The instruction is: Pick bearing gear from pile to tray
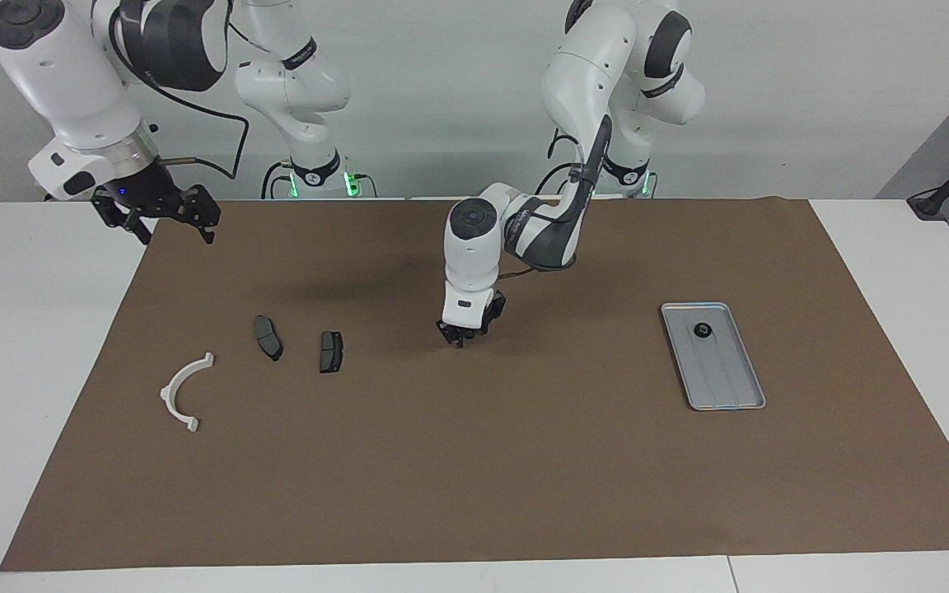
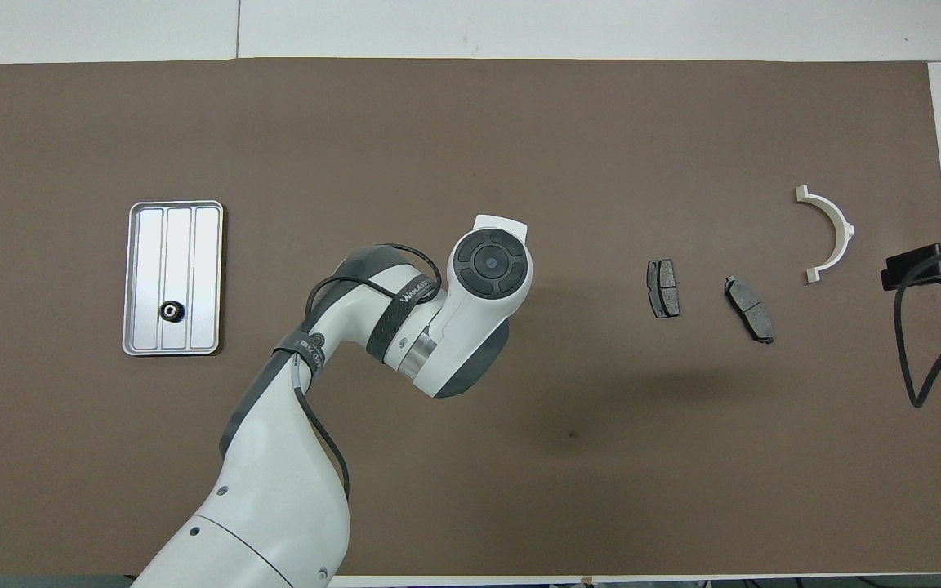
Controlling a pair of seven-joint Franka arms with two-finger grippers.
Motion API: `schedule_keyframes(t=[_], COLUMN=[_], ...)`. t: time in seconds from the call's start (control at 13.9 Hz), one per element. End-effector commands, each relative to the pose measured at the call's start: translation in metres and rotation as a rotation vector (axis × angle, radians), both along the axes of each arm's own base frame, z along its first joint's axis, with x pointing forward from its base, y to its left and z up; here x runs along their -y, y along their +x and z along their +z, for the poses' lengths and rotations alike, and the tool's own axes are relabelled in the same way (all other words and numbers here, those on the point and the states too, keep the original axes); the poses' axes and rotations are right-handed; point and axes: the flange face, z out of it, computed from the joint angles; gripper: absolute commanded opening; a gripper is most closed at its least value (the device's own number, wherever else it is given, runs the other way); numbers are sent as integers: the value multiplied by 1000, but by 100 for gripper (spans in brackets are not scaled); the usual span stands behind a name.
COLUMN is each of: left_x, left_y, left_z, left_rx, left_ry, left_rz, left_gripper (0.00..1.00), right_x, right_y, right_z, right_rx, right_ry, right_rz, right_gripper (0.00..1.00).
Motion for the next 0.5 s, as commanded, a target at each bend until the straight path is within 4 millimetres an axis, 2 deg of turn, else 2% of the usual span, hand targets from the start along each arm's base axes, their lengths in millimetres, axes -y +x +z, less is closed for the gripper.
schedule_keyframes(t=[0.0, 0.07, 0.14, 0.36, 0.43], left_x=[0, 1, 2, 1, 0], left_y=[-6, -7, -8, -9, -8], left_z=[-7, -7, -6, -6, -5], left_rx=[19, 20, 19, 10, 10], left_ry=[9, 10, 9, 17, 19], left_rz=[9, 7, 6, 6, 8], left_gripper=[57, 56, 48, 4, 0], right_x=[-2, -2, -4, -5, -7], right_y=[-11, -11, -12, -12, -11], right_z=[-1, -2, 0, 0, 0], right_rx=[12, 9, 11, 13, 13], right_ry=[-17, -17, -15, -16, -14], right_rz=[14, 12, 15, 15, 18], right_gripper=[100, 100, 100, 100, 100])
